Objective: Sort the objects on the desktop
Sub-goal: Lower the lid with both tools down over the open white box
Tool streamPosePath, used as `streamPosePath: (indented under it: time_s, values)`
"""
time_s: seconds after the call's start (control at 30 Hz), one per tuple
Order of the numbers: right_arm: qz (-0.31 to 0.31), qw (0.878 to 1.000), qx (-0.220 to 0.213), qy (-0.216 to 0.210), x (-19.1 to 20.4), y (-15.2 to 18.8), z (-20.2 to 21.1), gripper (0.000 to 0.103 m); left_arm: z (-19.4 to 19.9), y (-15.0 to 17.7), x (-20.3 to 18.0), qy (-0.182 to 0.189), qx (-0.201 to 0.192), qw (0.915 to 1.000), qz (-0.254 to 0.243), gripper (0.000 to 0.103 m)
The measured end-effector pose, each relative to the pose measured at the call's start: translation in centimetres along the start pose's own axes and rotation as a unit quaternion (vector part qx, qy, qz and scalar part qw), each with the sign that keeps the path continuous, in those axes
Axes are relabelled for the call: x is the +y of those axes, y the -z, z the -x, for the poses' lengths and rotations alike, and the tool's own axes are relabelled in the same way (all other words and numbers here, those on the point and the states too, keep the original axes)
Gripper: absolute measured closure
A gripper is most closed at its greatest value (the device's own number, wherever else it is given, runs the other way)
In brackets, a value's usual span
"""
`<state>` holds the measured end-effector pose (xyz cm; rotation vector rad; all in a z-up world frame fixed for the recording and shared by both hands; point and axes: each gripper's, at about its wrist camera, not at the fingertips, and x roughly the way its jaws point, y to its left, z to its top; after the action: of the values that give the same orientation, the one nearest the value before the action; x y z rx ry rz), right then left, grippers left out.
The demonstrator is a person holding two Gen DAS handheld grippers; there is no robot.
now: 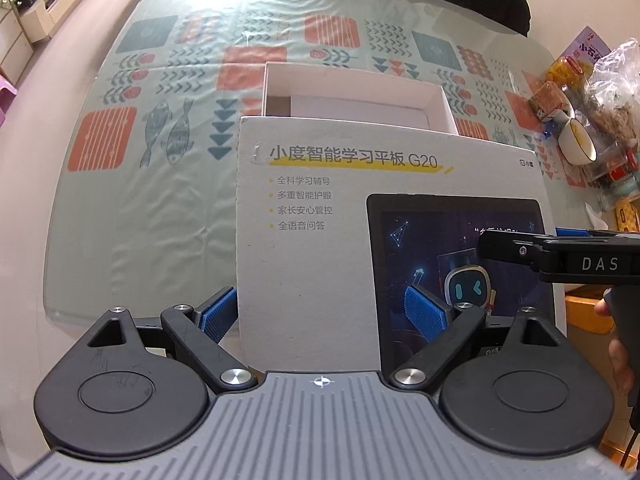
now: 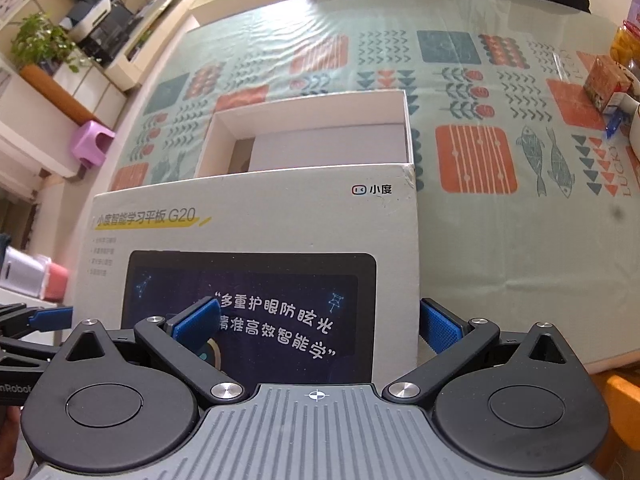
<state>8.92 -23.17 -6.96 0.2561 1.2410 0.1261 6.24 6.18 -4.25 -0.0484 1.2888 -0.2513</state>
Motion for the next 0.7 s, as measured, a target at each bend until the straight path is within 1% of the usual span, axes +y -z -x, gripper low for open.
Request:
streamPosePath:
  time_s: [0.3,0.57,0.7]
  values:
    - [-0.015,1.000,0.001,-0.001,-0.7,-2.3,-0.9,0.000,-1.1,-2.7,-0.2,-0.004,0.003,0.9999,-0.010,0.000]
    - [-0.012,1.000,-0.001,0.001,-1.2,-5.6,-1.4,0.000,-1.6,-5.5,-0.4,-0.001,-0.005,0.9999,-0.011,0.000]
    - [-0.008,1.000,0.001,0.001,-1.4,-7.2,-2.0,0.000,-2.2,-7.1,-0.4,-0.003,-0.003,1.0000,-0.003,0.000]
